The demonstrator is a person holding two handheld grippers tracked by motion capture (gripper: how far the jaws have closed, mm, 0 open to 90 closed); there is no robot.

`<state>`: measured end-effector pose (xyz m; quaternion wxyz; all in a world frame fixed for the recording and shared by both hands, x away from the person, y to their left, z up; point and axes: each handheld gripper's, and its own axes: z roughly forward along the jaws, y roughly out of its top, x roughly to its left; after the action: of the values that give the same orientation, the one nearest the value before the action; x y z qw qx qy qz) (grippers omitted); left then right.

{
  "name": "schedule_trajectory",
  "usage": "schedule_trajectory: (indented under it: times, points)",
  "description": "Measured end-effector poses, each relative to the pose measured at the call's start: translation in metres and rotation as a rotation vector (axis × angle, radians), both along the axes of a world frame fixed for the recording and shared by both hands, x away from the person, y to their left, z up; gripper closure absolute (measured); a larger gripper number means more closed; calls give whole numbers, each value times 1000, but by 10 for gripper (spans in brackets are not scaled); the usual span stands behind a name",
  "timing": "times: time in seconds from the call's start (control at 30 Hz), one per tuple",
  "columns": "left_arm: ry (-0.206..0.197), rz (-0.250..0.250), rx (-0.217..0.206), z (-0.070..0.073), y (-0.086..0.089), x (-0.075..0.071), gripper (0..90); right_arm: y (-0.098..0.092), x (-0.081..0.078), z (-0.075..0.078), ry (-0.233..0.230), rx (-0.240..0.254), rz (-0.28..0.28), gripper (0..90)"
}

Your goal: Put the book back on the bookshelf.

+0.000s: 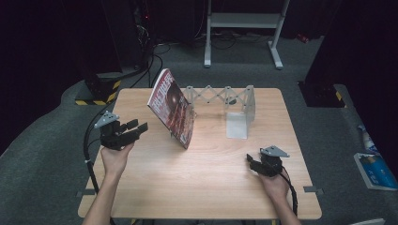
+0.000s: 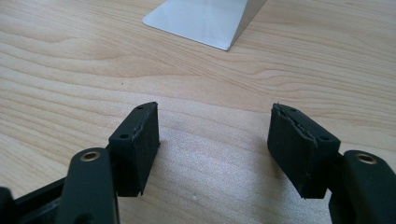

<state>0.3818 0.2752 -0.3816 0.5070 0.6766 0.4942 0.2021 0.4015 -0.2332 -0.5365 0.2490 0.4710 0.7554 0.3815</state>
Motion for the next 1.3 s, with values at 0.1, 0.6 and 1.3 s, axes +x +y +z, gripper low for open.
schedule_trajectory:
  times: [0.1,0.6,1.3]
  points:
    - [1,-2,2,-1,-1,-1,494,0,0,0,-1,1,0,342]
    - [10,-1,-17,-16,-4,-8,509,0,0,0,0,-1,1,342]
    - [30,-1,-19,-38,-13,-13,480,0,0,0,0,-1,0,342]
